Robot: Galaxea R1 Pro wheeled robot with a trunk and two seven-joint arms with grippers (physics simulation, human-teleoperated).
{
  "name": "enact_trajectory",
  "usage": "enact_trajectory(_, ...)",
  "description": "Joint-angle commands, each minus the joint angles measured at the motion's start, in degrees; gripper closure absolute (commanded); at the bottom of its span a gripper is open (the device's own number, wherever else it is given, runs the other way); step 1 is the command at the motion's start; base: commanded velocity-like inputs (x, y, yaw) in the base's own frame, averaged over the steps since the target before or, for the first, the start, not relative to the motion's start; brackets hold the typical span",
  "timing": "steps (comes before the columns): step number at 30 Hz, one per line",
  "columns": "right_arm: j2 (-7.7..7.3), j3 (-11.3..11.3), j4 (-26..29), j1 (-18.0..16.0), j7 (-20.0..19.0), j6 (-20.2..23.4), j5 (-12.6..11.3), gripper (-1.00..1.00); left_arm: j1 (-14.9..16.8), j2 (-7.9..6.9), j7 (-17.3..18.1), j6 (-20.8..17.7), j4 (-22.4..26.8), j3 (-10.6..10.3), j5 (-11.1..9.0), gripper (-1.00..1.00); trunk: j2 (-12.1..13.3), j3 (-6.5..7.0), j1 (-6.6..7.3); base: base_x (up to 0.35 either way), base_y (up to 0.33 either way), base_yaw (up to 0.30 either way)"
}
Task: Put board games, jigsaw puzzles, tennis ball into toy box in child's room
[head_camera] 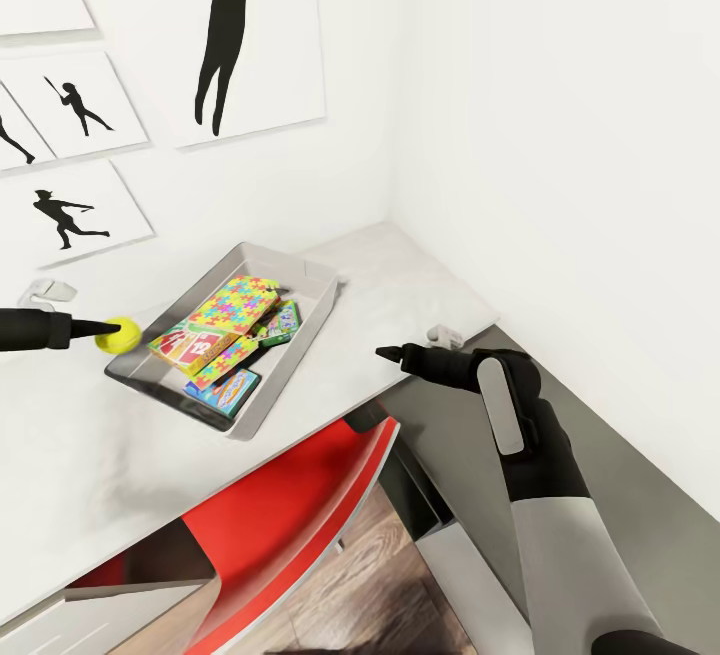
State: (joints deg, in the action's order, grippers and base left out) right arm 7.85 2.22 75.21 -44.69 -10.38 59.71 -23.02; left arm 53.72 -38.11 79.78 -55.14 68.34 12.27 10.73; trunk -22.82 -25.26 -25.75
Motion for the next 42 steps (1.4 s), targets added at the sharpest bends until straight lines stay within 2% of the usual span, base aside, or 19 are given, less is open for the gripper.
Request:
enact_trajectory(1, 0.06, 0.17, 0.02, -0.05, -0.59, 0.29, 0.52, -1.0, 0.07, 0.03, 0.06, -0.56, 0.01, 0.05, 0.58, 1.0, -0.1, -0.09, -0.03, 0.0, 0.0, 0.0)
enact_trajectory(4, 0.06, 0.16, 0.03, -0.05, -0.6, 0.29, 0.52, -1.0, 0.06, 0.05, -1.7, -0.51, -0.13, -0.02, 0.55, 1.0, -0.1, -0.09, -0.03, 0.0, 0.0, 0.0)
enact_trajectory(9, 0.06, 0.15, 0.03, -0.05, -0.61, 0.29, 0.52, -1.0, 0.07, 0.05, -2.61, -0.49, -0.25, -0.14, 0.58, 1.0, -0.1, -0.09, -0.03, 0.0, 0.0, 0.0)
enact_trajectory(14, 0.06, 0.2, 0.08, -0.05, -0.64, 0.29, 0.52, -1.0, 0.07, 0.05, -4.86, -0.49, -0.24, -2.56, 0.54, 1.0, -0.1, -0.09, -0.03, 0.0, 0.0, 0.0)
enact_trajectory(17, 0.06, 0.18, 0.1, -0.05, -0.65, 0.29, 0.52, -1.0, 0.07, 0.05, -5.5, -0.49, -0.26, -3.22, 0.51, 1.0, -0.1, -0.09, -0.03, 0.0, 0.0, 0.0)
enact_trajectory(30, 0.06, 0.2, 0.11, -0.05, -0.7, 0.29, 0.52, -1.0, 0.07, 0.16, -5.95, -0.49, -0.29, -3.74, 0.47, 1.0, -0.1, -0.09, -0.03, 0.0, 0.0, 0.0)
enact_trajectory(32, 0.06, 0.22, 0.11, -0.05, -0.7, 0.29, 0.52, -1.0, 0.07, 0.91, -5.86, -0.49, -0.28, -3.75, 0.5, 1.0, -0.1, -0.09, -0.03, 0.0, 0.0, 0.0)
enact_trajectory(33, 0.06, 0.23, 0.11, -0.05, -0.7, 0.29, 0.52, -1.0, 0.07, 1.28, -5.83, -0.49, -0.26, -3.76, 0.51, -1.0, -0.1, -0.09, -0.03, 0.0, 0.0, 0.0)
enact_trajectory(36, 0.06, 0.22, 0.11, -0.05, -0.68, 0.29, 0.52, -1.0, 0.07, 1.84, -5.72, -0.49, -0.28, -3.8, 0.48, -1.0, -0.1, -0.09, -0.03, 0.0, 0.0, 0.0)
enact_trajectory(42, 0.06, 0.24, 0.11, -0.05, -0.69, 0.29, 0.52, -1.0, 0.07, 1.92, -5.57, -0.49, -0.27, -3.7, 0.44, -1.0, -0.1, -0.09, -0.03, 0.0, 0.0, 0.0)
